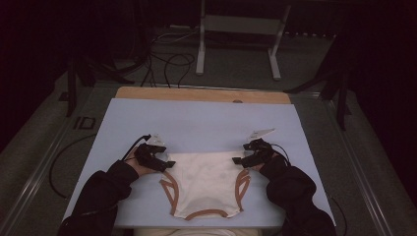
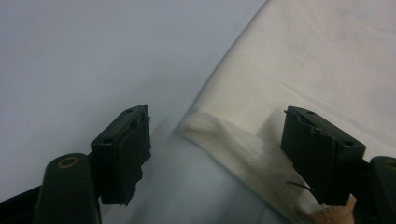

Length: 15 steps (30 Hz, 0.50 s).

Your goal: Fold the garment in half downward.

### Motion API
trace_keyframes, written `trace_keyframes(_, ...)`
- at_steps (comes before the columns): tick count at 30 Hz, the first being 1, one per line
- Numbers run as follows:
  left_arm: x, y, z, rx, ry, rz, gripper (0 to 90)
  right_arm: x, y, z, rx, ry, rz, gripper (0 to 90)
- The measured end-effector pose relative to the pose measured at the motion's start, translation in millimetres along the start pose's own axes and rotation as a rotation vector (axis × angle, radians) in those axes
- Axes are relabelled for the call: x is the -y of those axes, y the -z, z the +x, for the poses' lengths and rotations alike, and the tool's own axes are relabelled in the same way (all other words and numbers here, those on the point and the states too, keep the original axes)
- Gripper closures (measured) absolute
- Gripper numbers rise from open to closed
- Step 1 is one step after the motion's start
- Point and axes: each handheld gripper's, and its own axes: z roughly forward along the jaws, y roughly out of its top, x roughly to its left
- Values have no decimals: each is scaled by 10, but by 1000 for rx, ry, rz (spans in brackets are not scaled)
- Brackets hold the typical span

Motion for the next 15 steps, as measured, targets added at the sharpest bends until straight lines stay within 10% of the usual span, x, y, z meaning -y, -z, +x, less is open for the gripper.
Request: trace_keyframes(15,-21,25,-21,56,40,7,724,24,-13,37,-58,38,48,599)
